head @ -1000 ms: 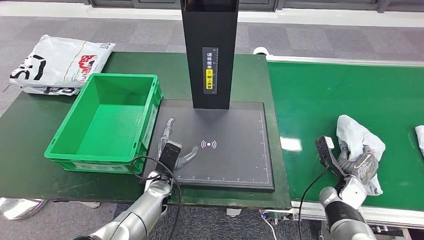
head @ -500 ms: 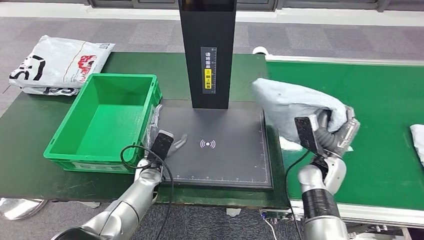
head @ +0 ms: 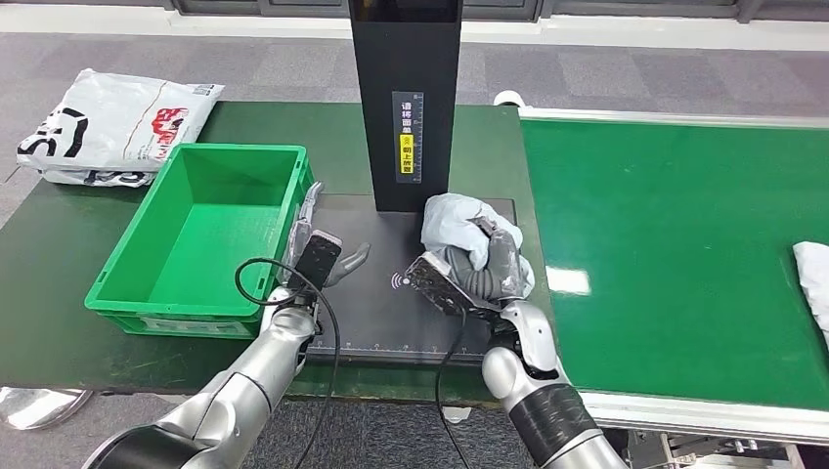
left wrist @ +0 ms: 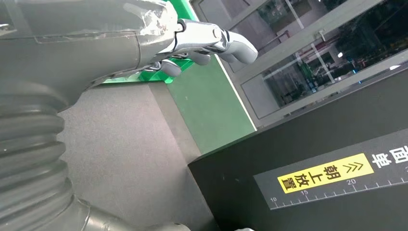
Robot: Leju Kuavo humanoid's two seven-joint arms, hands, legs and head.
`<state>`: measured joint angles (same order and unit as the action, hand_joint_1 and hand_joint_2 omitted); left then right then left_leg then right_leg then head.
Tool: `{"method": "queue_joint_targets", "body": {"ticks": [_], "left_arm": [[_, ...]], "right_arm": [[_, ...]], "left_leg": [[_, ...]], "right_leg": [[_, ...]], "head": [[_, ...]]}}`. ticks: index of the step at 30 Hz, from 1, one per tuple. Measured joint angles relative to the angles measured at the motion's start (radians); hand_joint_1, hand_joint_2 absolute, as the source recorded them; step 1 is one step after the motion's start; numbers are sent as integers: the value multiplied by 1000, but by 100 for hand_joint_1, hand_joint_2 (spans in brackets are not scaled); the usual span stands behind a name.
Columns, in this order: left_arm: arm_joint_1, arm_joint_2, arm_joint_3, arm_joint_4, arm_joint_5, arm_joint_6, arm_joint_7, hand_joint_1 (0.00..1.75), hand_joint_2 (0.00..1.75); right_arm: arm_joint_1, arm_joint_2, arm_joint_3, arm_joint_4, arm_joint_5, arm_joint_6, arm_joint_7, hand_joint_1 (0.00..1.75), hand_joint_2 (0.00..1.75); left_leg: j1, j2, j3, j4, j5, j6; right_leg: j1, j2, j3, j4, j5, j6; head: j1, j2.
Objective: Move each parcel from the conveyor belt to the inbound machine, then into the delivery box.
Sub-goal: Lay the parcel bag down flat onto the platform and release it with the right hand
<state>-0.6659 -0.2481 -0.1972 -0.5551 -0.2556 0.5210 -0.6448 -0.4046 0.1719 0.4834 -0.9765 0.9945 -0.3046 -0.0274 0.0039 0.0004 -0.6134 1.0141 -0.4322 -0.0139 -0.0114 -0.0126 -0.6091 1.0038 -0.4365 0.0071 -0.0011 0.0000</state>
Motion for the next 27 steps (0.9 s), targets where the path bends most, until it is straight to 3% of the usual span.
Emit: {"method": "queue_joint_targets", "body": {"ticks": [6,7,10,11,16,27], "left_arm": [[0,0,0,0,-4,-2,2,0,175],[0,0,0,0,-5,-3,2,0,175],[0,0,0,0,-6,-8,6,0,175],[1,0,0,0,-6,-10,9,0,175],[3,-1,0,-6,-9,-19,27,0,175],[23,0,0,-44,-6,-25,33,0,175]], "right_arm": [[28,-26,72,0,11,45,17,175,175],[29,-28,78,0,11,50,19,148,175],[31,-38,96,0,19,94,36,17,175],[34,-41,102,0,21,113,43,0,175],[64,-58,118,-12,15,173,65,0,175],[108,-90,94,-107,-58,165,53,0,175]], "left_leg": [[0,0,0,0,0,0],[0,0,0,0,0,0],[0,0,0,0,0,0],[0,0,0,0,0,0],[0,0,0,0,0,0],[0,0,0,0,0,0]], "right_leg": [[0,0,0,0,0,0],[0,0,0,0,0,0],[0,0,0,0,0,0],[0,0,0,0,0,0],[0,0,0,0,0,0],[0,0,0,0,0,0]], "head": [[0,0],[0,0],[0,0],[0,0],[0,0],[0,0]]}}
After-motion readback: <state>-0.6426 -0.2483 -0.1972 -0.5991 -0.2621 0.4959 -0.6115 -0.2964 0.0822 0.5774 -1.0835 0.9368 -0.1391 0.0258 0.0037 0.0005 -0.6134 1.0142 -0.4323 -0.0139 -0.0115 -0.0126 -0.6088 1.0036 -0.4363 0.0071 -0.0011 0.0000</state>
